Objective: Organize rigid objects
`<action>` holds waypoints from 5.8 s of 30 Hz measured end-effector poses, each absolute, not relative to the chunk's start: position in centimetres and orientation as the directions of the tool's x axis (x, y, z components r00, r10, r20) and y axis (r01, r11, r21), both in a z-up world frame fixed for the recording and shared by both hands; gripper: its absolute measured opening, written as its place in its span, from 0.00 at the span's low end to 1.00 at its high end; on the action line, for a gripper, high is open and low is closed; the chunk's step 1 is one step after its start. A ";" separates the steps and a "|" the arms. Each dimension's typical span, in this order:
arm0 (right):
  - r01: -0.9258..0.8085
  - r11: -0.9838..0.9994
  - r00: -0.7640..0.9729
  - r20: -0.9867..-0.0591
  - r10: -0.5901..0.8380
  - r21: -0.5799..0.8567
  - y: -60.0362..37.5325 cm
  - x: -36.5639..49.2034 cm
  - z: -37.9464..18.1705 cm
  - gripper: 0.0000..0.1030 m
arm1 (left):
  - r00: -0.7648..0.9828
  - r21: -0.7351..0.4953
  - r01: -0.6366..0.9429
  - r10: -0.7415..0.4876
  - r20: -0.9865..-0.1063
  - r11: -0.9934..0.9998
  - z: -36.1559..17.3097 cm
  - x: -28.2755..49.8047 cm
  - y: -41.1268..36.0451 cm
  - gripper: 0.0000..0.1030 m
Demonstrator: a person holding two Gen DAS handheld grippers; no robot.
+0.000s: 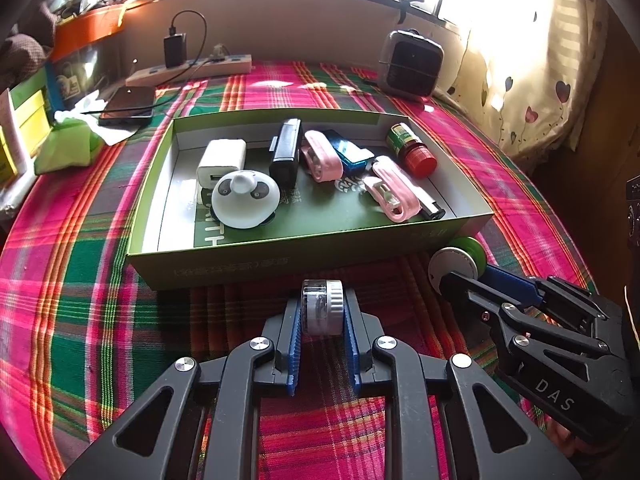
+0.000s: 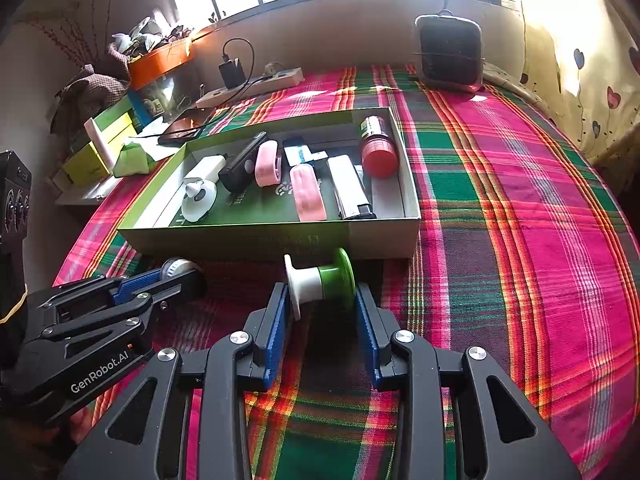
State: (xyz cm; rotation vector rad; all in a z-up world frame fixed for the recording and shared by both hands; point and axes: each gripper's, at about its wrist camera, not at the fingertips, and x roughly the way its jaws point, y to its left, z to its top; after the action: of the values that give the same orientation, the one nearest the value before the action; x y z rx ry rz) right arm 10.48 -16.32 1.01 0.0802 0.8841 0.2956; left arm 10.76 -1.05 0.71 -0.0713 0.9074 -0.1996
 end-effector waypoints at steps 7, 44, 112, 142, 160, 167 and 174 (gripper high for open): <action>-0.234 0.956 0.603 -0.746 0.284 0.175 -16.1 10.3 1.3 0.33 | 0.607 -0.148 0.145 -0.206 -0.768 0.978 1.0 10.6 -1.0 0.17; -0.286 0.949 0.682 -0.666 0.301 0.135 -16.0 12.8 6.3 0.32 | 0.667 -0.166 0.172 -0.239 -0.706 0.971 4.7 11.5 -0.5 0.17; -0.314 0.941 0.609 -0.735 0.300 0.124 -14.4 23.6 2.7 0.34 | 0.604 -0.162 0.180 -0.240 -0.760 0.970 1.4 18.8 -2.3 0.27; -0.262 0.954 0.640 -0.714 0.286 0.147 -15.6 14.1 4.7 0.40 | 0.665 -0.112 0.118 -0.162 -0.729 0.987 4.1 12.0 -1.0 0.33; -0.211 0.972 0.571 -0.795 0.207 0.101 -15.9 10.4 0.7 0.41 | 0.604 -0.060 0.065 -0.087 -0.793 0.996 0.6 8.9 -0.6 0.33; -0.215 0.975 0.587 -0.791 0.173 0.054 -15.7 9.4 0.7 0.44 | 0.609 -0.066 0.051 -0.084 -0.789 0.997 0.2 8.6 -0.5 0.33; -0.209 0.978 0.604 -0.785 0.136 0.008 -15.4 8.6 0.5 0.51 | 0.630 -0.035 0.033 -0.048 -0.775 0.999 0.0 8.2 -1.0 0.35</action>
State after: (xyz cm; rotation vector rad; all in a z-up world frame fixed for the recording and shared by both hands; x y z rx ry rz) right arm 8.62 -15.43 0.46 -0.0873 0.9008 0.2000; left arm 8.21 -1.04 0.01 -0.0175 0.8883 -0.0464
